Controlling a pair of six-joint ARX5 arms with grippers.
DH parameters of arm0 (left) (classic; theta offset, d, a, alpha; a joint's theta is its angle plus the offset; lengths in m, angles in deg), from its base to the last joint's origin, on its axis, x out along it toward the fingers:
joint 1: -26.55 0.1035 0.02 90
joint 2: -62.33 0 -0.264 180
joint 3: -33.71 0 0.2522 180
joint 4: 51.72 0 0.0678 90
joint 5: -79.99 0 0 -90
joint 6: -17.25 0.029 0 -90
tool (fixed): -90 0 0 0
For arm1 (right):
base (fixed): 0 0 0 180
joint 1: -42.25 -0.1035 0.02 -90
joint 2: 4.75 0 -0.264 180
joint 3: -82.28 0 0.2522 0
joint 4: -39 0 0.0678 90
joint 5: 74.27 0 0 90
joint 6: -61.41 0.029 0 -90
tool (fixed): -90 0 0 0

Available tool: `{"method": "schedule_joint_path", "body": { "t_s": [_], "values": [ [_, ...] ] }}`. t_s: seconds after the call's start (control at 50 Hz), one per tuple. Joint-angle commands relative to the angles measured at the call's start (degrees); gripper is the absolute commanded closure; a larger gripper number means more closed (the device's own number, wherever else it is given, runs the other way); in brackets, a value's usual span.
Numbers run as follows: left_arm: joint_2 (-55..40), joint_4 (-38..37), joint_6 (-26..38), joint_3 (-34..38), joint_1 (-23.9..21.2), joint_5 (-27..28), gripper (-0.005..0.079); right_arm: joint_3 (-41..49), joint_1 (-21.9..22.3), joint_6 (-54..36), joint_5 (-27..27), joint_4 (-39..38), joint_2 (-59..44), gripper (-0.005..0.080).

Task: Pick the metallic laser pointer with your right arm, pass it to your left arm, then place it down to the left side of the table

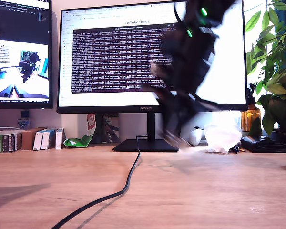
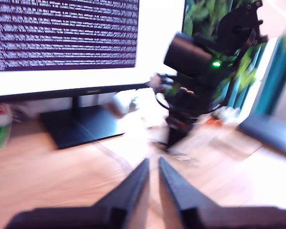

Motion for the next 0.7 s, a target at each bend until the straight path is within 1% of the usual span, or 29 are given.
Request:
{"method": "schedule_joint_path", "body": {
  "t_s": [0.0, 0.04, 0.06, 0.1, 0.14, 0.2, 0.22, 0.24, 0.28, 0.3, 0.34, 0.36, 0.38, 0.46, 0.6, 0.68],
  "values": [
    [-1.6, 2.7, -4.7, -0.7, -0.2, 1.7, 0.0655, -1.9, -1.1, -0.8, 2.7, -0.8, 4.5, 0.0765],
    [-2.4, 4.5, -5.7, -0.7, -0.2, 2.7, 0.0633, -2.8, -1.6, -1.2, 4.5, -1.4, 5.5, 0.0765],
    [-2.8, 5.4, -9.2, -0.7, -0.2, 3.2, 0.0619, -3.3, -1.9, -1.6, 5.5, -1.9, 6.0, 0.0765],
    [-3.8, 7.2, -11.4, -0.8, -0.2, 3.7, 0.0585, -4.0, -2.4, -1.8, 7.0, -2.8, 7.0, 0.0765],
    [-5.0, 9.2, -15.2, -0.8, -0.2, 4.3, 0.0541, -4.6, -3.0, -1.9, 8.5, -3.9, 8.0, 0.0765],
    [-6.7, 12.4, -18.0, -0.8, -0.2, 5.2, 0.0502, -5.0, -3.8, -2.0, 10.9, -5.3, 9.6, 0.0765],
    [-7.2, 13.4, -18.0, -0.8, -0.2, 5.6, 0.0501, -5.2, -4.1, -2.0, 11.6, -5.7, 9.9, 0.0765],
    [-7.8, 14.8, -21.0, -0.8, -0.2, 5.9, 0.0501, -5.2, -4.4, -2.0, 12.2, -6.4, 10.4, 0.0765],
    [-9.1, 17.1, -22.7, -0.9, -0.2, 6.6, 0.0501, -5.2, -5.1, -2.0, 13.2, -7.8, 11.2, 0.0765],
    [-9.7, 18.2, -24.6, -1.0, -0.2, 6.9, 0.0501, -5.2, -5.4, -2.0, 13.7, -8.3, 11.6, 0.0765],
    [-11.2, 20.2, -25.2, -1.3, -0.2, 7.7, 0.0501, -5.2, -6.1, -2.0, 14.3, -9.3, 12.3, 0.0765],
    [-11.9, 21.0, -27.6, -1.6, -0.2, 8.1, 0.0501, -5.2, -6.5, -2.0, 14.6, -9.9, 12.7, 0.0765],
    [-12.7, 22.0, -27.6, -1.9, -0.2, 8.6, 0.0501, -5.2, -6.8, -2.0, 14.7, -10.4, 12.9, 0.0765],
    [-15.9, 24.9, -31.6, -3.1, -0.8, 9.6, 0.0501, -5.2, -8.3, -2.0, 15.1, -12.2, 13.6, 0.0765],
    [-21.2, 30.0, -34.6, -5.2, -2.4, 10.6, 0.0501, -5.2, -10.1, -1.9, 16.6, -14.0, 13.7, 0.0765],
    [-24.1, 32.4, -35.2, -6.4, -3.4, 11.0, 0.0501, -5.2, -11.2, -1.9, 16.6, -15.5, 13.7, 0.0765]
  ]
}}
